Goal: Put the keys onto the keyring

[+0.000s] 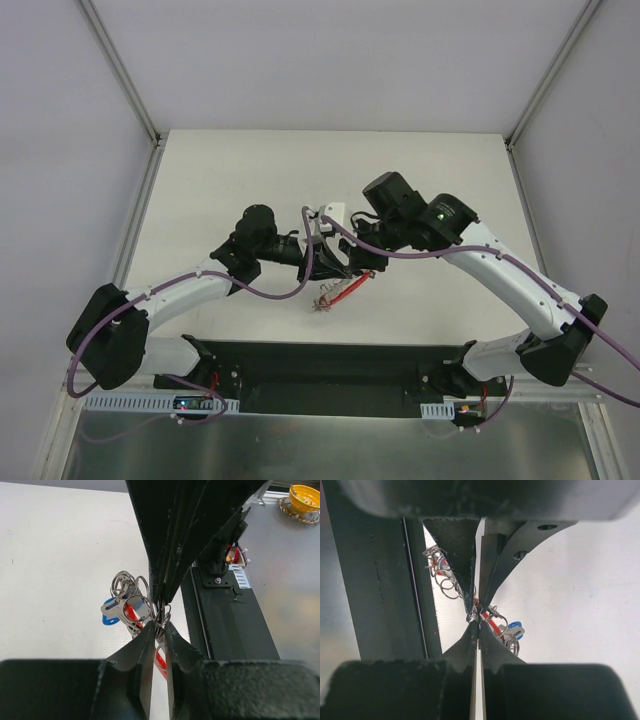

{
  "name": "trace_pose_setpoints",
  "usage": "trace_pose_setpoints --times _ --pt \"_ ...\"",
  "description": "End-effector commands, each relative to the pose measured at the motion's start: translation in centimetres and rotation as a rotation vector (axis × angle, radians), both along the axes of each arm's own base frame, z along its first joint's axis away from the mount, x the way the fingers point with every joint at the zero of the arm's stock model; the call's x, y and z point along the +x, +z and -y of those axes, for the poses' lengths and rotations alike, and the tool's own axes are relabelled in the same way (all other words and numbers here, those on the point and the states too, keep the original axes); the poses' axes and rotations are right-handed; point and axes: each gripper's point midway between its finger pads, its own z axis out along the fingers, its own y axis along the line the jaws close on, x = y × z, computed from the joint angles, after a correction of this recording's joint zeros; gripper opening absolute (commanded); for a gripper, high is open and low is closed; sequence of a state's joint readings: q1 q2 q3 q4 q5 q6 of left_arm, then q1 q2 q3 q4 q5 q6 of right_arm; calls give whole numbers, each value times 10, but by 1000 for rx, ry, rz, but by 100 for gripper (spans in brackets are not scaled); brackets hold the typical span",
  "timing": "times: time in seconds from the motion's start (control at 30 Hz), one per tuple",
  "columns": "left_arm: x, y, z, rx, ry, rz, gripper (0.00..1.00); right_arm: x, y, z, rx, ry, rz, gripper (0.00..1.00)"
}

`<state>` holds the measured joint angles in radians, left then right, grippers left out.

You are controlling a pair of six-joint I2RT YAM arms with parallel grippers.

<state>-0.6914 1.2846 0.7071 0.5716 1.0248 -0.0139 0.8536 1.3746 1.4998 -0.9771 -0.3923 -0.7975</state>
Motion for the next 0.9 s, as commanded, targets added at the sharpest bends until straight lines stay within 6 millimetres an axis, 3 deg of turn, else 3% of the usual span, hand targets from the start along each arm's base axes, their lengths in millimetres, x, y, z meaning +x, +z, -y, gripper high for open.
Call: trace_pose_setpoints --times 0.0,0.23,0.4,0.57,0.6,0.67,0.87 --pt "-1 16 -3 -48 -23 50 11 3 18 4 37 -21 67 1" --pt "-3 5 -9 7 2 41 12 8 17 14 26 -66 84 1" --pt "1 8 -7 7 11 42 1 6 17 15 30 -67 73 1" --pt "6 19 -5 -6 39 50 0 3 17 11 45 -58 57 1" --pt "7 20 -5 -6 43 52 2 3 17 11 46 -58 55 1" --pt "9 20 -5 -6 57 55 24 2 18 10 52 -51 52 1" --pt "11 25 -2 -21 50 68 31 2 19 8 54 -45 50 1"
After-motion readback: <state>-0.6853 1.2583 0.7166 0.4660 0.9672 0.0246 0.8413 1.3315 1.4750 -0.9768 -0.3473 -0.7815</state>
